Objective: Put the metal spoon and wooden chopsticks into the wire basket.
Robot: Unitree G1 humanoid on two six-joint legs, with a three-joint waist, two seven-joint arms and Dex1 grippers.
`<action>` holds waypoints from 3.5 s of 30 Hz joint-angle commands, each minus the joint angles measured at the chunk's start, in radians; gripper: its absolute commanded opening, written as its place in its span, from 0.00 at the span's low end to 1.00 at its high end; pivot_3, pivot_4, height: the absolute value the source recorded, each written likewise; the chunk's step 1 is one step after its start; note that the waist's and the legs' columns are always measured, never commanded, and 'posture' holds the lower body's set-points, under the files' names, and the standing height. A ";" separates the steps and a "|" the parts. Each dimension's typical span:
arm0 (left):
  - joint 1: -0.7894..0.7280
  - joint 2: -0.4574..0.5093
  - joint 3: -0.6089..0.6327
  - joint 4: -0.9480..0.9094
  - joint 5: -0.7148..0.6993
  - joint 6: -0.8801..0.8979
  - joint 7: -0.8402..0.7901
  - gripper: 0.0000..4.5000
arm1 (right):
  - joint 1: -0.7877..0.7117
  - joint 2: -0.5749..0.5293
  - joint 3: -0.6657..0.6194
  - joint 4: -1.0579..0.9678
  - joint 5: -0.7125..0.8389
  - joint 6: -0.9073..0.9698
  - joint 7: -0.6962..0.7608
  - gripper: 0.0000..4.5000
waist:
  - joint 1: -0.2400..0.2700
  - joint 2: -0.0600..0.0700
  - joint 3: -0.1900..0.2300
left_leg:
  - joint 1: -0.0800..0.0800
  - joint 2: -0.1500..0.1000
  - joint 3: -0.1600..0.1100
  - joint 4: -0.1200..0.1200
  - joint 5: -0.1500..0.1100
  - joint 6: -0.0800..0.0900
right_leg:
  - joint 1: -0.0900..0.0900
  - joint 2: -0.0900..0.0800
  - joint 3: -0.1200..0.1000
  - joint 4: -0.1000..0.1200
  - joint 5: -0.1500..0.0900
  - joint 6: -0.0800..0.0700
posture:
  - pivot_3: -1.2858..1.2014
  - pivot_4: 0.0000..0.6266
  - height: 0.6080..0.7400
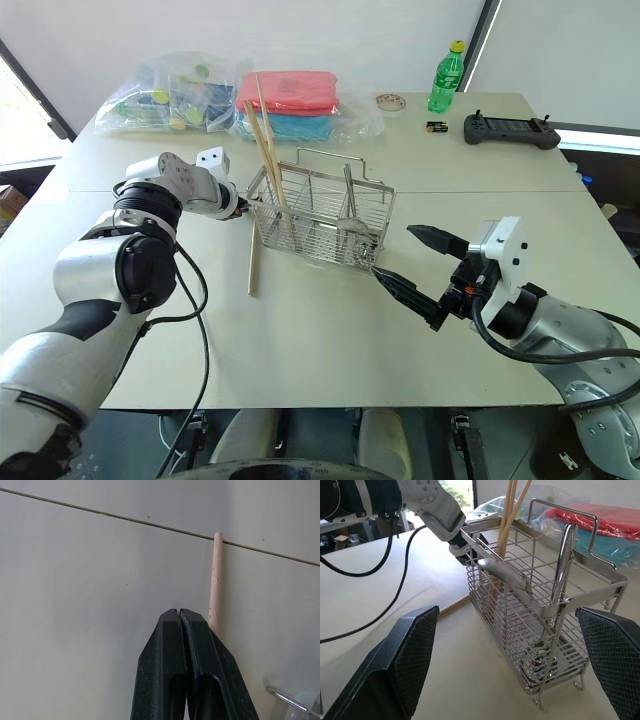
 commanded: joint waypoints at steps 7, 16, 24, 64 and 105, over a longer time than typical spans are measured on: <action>0.010 0.007 -0.002 0.012 0.003 0.012 0.002 0.07 | -0.037 -0.002 -0.002 -0.005 0.003 -0.019 0.009 1.00 | -0.001 0.000 0.000 | 0.000 0.000 0.000 0.000 0.000 0.000 | 0.000 0.000 0.000 0.000 0.000 0.000 | 0.52 0.24 0.63; -0.056 0.051 -0.033 0.001 0.028 0.044 -0.031 0.63 | -0.044 -0.007 -0.007 0.009 0.003 -0.016 0.028 1.00 | -0.025 0.000 0.000 | 0.000 0.000 0.000 -0.001 0.000 0.000 | -0.001 0.000 0.000 0.001 0.000 0.000 | 0.52 0.24 0.63; -0.076 0.034 -0.066 0.010 0.053 0.018 -0.052 0.63 | -0.057 -0.006 0.011 0.020 -0.009 -0.020 0.035 1.00 | -0.025 -0.001 0.001 | -0.002 0.000 0.000 -0.001 0.000 0.000 | -0.002 0.000 0.000 0.000 0.000 0.000 | 0.52 0.24 0.63; -0.036 0.094 0.027 -0.001 -0.011 0.027 -0.011 0.01 | -0.054 -0.019 -0.018 0.016 0.009 -0.008 0.009 1.00 | -0.031 -0.001 0.001 | 0.000 0.000 0.000 -0.001 0.000 0.000 | -0.001 0.000 0.000 0.000 0.000 0.000 | 0.52 0.24 0.63; 0.313 -0.012 -0.200 -1.283 -0.343 -0.382 -0.470 0.01 | 0.034 -0.047 -0.087 0.015 0.015 -0.010 0.046 1.00 | -0.025 -0.001 0.001 | -0.001 0.000 0.001 0.001 0.000 0.000 | 0.001 0.001 0.002 -0.001 0.002 -0.004 | 0.52 0.24 0.63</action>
